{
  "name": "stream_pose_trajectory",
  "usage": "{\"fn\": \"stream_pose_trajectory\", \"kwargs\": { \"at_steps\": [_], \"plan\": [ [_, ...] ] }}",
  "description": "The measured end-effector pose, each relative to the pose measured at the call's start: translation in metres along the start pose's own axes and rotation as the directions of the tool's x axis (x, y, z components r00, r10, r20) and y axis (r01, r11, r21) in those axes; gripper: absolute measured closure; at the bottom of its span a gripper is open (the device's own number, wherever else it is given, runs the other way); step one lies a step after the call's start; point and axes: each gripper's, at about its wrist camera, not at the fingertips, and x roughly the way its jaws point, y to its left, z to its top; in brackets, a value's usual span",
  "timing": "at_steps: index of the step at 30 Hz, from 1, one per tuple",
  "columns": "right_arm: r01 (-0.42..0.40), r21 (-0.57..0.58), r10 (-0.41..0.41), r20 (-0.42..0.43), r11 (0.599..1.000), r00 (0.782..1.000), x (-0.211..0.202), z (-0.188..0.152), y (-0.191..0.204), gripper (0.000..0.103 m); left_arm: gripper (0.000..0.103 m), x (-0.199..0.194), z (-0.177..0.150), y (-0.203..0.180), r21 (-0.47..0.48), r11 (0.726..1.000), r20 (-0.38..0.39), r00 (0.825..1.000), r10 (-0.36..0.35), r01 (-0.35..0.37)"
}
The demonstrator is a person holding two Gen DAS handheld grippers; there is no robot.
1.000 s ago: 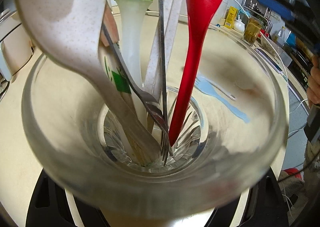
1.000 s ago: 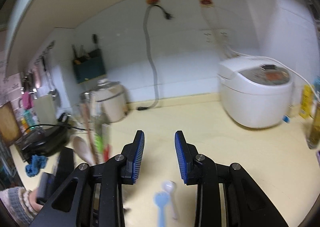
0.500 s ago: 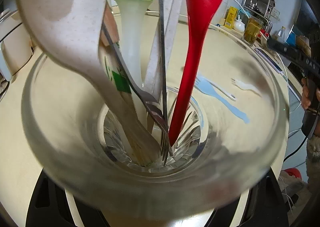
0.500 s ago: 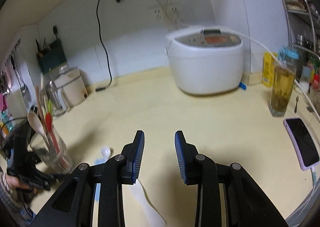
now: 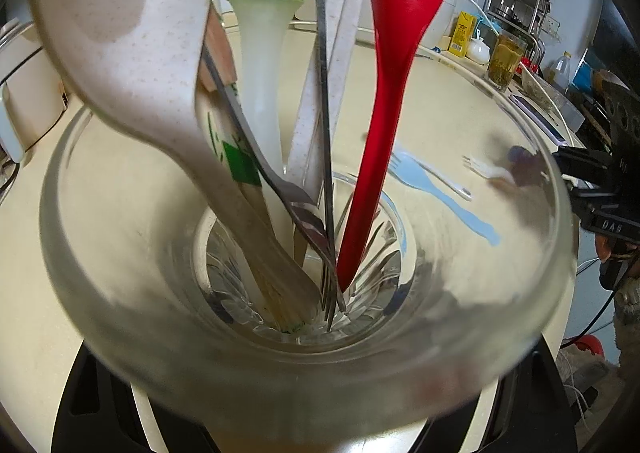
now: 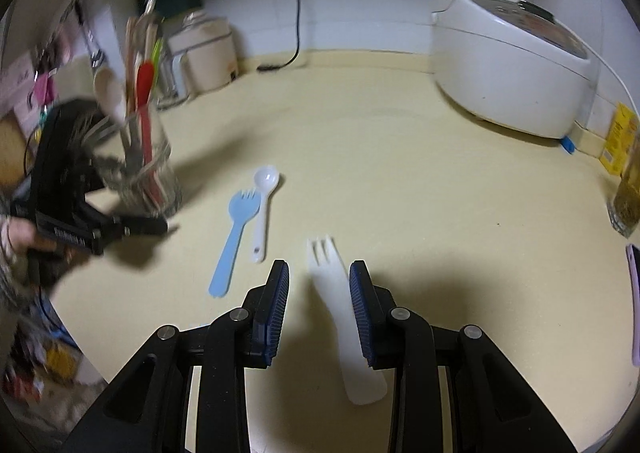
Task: Organize utensils
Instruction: 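Move the open right tool over the white plastic spork on the counter, then close the right tool on the white spork handle and lift it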
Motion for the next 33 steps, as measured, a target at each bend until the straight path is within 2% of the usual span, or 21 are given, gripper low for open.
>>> {"fn": "stream_pose_trajectory", "kwargs": {
  "at_steps": [6,11,17,25,33],
  "plan": [
    [0.066,-0.036,-0.068,-0.055,0.997,0.996,0.009,-0.003,0.002,0.071,0.016,-0.001,-0.001,0.003,-0.004,1.0,0.001,1.0,-0.005,0.005],
    [0.071,-0.033,-0.073,-0.064,0.997,0.995,0.015,-0.002,0.005,0.071,0.016,-0.002,-0.001,0.005,-0.005,1.0,0.001,1.0,-0.006,0.006],
    [0.114,0.034,-0.112,-0.054,0.993,0.992,0.024,0.005,-0.001,0.071,0.016,-0.002,-0.001,0.005,-0.005,1.0,0.001,1.0,-0.005,0.005],
    [0.084,-0.01,-0.085,-0.06,0.996,0.995,0.025,0.004,0.011,0.071,0.016,-0.002,-0.001,0.005,-0.005,1.0,0.001,1.0,-0.005,0.005],
    [0.089,-0.009,-0.089,-0.064,0.996,0.994,0.028,0.009,0.005,0.081,0.016,-0.001,-0.001,0.005,-0.006,1.0,0.0,1.0,-0.006,0.006]
  ]
}}
